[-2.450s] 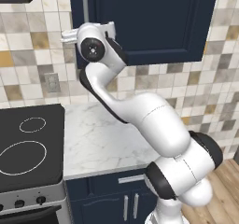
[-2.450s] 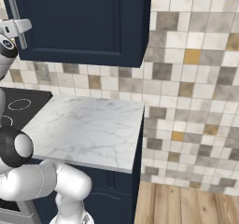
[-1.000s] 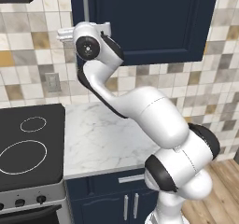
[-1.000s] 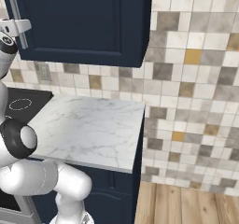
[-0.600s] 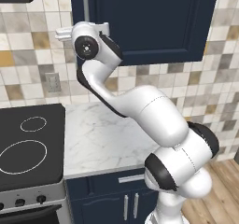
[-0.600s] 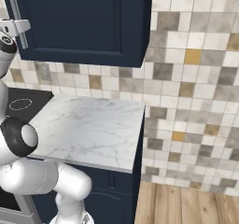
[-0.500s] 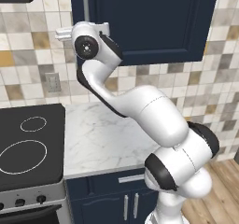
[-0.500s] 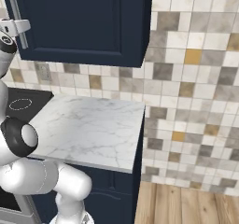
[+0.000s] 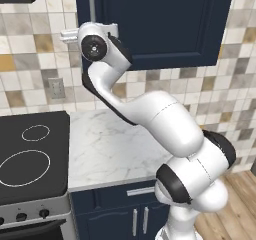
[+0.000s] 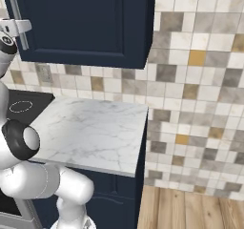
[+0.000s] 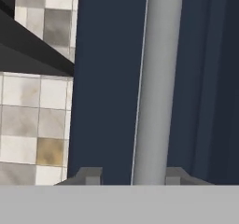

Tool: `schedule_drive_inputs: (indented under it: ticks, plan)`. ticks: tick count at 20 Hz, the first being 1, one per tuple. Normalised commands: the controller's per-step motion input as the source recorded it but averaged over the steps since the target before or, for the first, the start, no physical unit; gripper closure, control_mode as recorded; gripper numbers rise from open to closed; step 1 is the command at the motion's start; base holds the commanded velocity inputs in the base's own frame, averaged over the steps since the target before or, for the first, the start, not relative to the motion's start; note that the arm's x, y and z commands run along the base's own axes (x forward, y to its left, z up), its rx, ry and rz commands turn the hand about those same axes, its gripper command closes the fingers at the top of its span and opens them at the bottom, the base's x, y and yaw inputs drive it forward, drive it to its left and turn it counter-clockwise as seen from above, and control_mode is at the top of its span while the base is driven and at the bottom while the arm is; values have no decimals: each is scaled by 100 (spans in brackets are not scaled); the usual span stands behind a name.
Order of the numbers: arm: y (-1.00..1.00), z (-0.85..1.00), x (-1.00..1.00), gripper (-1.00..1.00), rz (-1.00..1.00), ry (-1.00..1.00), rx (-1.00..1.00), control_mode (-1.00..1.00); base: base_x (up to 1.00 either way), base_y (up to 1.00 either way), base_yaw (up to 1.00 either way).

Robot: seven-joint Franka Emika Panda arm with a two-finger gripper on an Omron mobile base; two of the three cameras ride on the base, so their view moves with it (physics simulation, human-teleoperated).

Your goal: The dining table condiment station is running low on condiment bottle. Refill the condiment station by opening the cabinet and taking the condiment bottle from the cabinet and placing it on the dining table.

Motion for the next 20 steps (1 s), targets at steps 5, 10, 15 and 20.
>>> schedule_drive_inputs:
  ticks: [5, 10, 15, 20]
  plan:
    - [0, -27, -1, 100, 0, 15, 0, -100, 0, 0, 0]
    - [0, 0, -71, 100, 1, -5, 0, -100, 0, 0, 0]
    - [0, 0, -100, 100, 1, -14, 0, -100, 0, 0, 0]
    - [-20, 0, -100, 100, 0, -9, 2, -100, 0, 0, 0]
